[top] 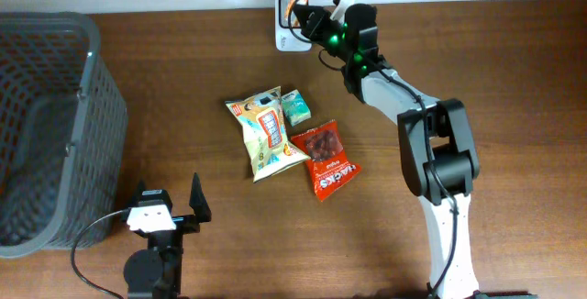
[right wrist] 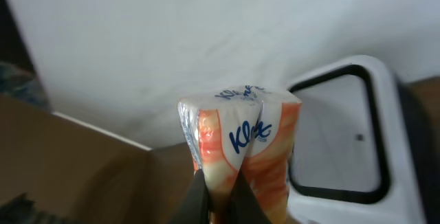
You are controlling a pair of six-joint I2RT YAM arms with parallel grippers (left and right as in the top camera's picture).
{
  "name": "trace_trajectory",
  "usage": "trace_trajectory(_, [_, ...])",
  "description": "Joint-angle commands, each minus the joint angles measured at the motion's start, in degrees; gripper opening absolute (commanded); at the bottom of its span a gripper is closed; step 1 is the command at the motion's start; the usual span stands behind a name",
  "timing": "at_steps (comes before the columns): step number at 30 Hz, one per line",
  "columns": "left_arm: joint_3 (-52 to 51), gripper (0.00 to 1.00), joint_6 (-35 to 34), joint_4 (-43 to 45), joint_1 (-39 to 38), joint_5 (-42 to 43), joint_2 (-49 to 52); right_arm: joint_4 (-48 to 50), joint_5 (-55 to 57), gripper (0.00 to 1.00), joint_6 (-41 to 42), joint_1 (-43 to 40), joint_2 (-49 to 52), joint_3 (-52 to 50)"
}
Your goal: Scan the item barcode
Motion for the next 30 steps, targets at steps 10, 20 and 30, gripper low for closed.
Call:
trace_trajectory(10, [-0.4, 0.99, -0.3, 0.1, -0.3, 0.2, -0.3, -0.4, 4.5, 0.04, -1.0, 2.0, 4.9, 9.0])
trace_trajectory(20, [-0.4, 0.99, -0.3, 0.1, -0.3, 0.2, -0.3, -2.4, 5.2, 0.04, -1.0, 1.7, 6.2, 11.0])
trace_trajectory(30, [-0.4, 0.99, -0.3, 0.1, -0.3, 0.2, -0.3, -8.5, -4.6, 0.04, -1.8, -6.3, 1.4, 14.0])
